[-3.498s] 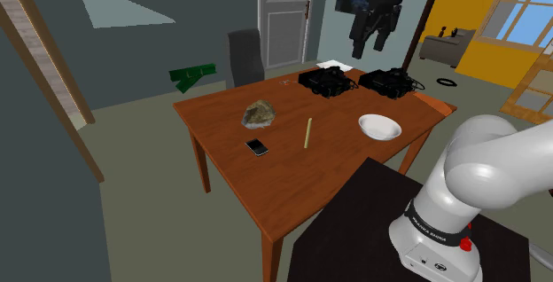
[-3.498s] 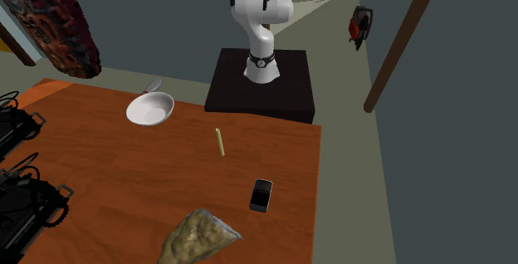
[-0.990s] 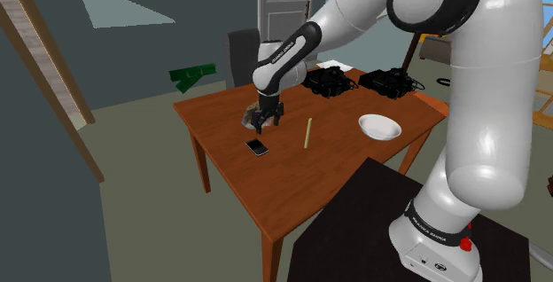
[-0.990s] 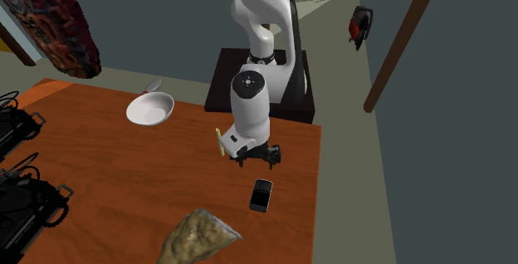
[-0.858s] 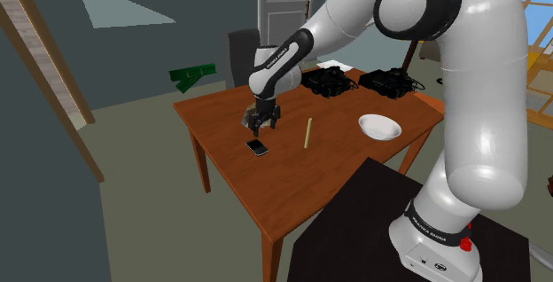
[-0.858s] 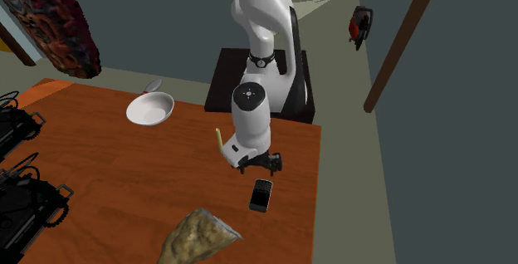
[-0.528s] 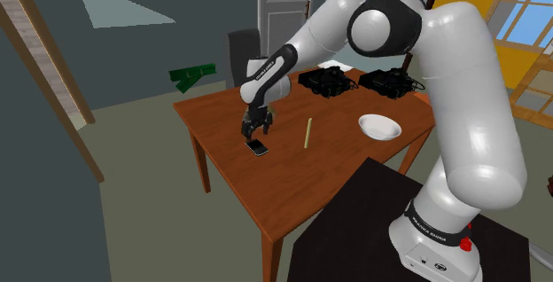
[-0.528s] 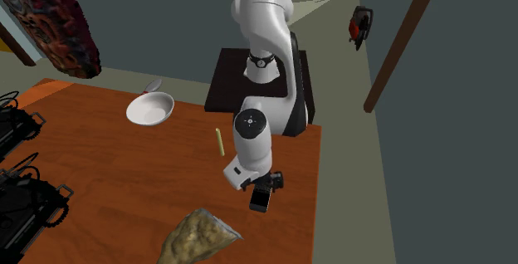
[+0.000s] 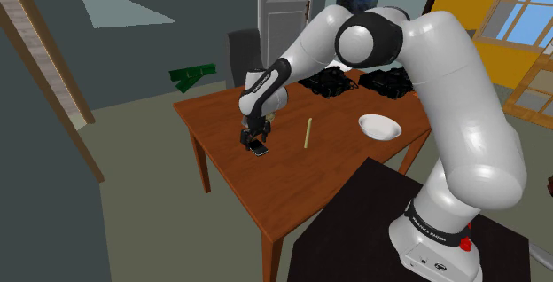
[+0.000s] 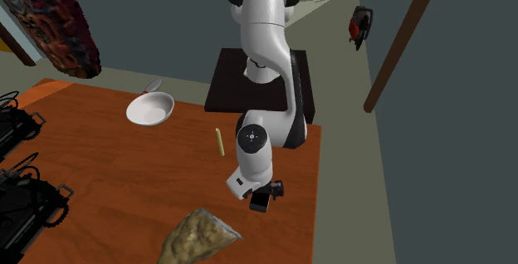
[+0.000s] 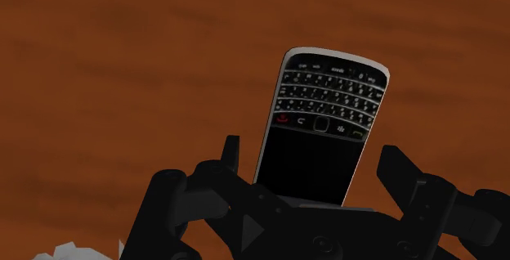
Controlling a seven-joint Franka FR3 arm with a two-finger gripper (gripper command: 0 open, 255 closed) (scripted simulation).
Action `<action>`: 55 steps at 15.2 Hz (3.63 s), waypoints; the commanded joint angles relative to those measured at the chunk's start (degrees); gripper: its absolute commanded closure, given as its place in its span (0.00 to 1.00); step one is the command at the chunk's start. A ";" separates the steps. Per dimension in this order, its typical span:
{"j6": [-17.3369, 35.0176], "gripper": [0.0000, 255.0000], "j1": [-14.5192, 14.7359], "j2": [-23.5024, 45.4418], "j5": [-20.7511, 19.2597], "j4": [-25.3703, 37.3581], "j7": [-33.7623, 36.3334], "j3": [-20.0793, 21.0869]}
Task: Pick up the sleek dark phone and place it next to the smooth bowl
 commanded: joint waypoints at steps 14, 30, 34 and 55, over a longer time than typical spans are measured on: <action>0.37 1.00 0.04 0.23 0.04 -0.10 0.02 0.04; -5.87 1.00 0.48 -7.50 -0.73 -1.58 0.85 -0.62; -7.98 1.00 0.59 -9.66 -0.99 -1.62 1.12 -0.80; -11.59 1.00 -9.80 -17.60 -0.28 -6.92 -13.31 -4.76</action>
